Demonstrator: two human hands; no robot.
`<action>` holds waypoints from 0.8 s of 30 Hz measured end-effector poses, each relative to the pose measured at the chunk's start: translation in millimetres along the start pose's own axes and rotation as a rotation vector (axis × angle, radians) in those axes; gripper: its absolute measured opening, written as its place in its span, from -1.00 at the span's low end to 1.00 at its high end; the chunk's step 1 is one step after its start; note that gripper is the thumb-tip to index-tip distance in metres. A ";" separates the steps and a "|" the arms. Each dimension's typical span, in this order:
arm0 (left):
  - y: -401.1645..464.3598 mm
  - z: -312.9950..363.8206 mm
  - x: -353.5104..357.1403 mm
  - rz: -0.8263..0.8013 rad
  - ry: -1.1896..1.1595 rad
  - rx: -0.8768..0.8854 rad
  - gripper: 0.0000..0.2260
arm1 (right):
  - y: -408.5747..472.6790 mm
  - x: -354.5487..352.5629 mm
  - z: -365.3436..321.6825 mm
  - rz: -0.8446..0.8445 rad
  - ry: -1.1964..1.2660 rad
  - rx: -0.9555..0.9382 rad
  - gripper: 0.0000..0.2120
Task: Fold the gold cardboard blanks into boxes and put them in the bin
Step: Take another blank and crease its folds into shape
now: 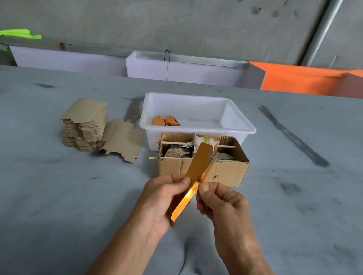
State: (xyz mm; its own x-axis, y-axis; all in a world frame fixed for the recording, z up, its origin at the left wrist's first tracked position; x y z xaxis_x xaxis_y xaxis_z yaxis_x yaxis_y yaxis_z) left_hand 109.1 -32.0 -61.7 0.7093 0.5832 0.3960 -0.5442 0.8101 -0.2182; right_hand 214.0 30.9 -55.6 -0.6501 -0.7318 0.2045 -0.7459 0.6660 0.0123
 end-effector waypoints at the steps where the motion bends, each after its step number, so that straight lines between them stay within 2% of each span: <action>1: -0.2 -0.5 0.7 -0.031 -0.045 -0.029 -0.92 | -1.0 0.8 1.4 -0.035 0.065 -0.015 -0.80; 4: -2.2 1.4 2.2 -0.086 -0.092 -0.078 -0.85 | -1.9 1.8 3.1 -0.100 0.178 -0.046 -0.81; 8: -4.5 7.5 4.0 -0.080 -0.070 -0.032 -0.85 | 0.8 2.0 0.0 -0.123 0.256 -0.054 -0.85; 11: -6.7 11.0 4.9 0.005 0.038 0.042 -0.96 | 1.5 0.7 0.1 -0.032 0.195 -0.013 -0.85; 13: -7.3 11.5 3.9 0.074 0.095 0.094 -0.94 | -0.1 -1.6 1.2 0.071 0.123 0.006 -0.80; 16: -8.6 12.7 4.7 0.134 0.170 0.188 -0.97 | -3.3 -1.0 -1.3 0.131 0.043 -0.018 -0.79; 20: -12.3 12.9 9.1 0.127 0.201 0.272 -0.95 | -0.6 0.4 -4.8 0.107 -0.008 -0.069 -0.81; 24: -14.2 12.9 10.8 0.061 0.204 0.282 -0.90 | 0.8 -1.4 -3.0 0.034 0.012 -0.057 -0.79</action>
State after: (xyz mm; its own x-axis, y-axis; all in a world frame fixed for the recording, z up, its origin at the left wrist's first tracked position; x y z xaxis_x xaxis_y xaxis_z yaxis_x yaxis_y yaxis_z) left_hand 118.7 -38.0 -42.9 0.7309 0.6535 0.1969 -0.6707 0.7411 0.0302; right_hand 214.7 33.0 -52.9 -0.6728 -0.7070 0.2179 -0.7136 0.6978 0.0611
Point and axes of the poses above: each hand's wrist, its own y-axis towards the middle knuckle, its own x-axis out of the palm, z = x × y, the point moved 2 cm from there along y, towards the middle knuckle, and after that the axes turned 9 degrees about -z, right-handed, at the moved point
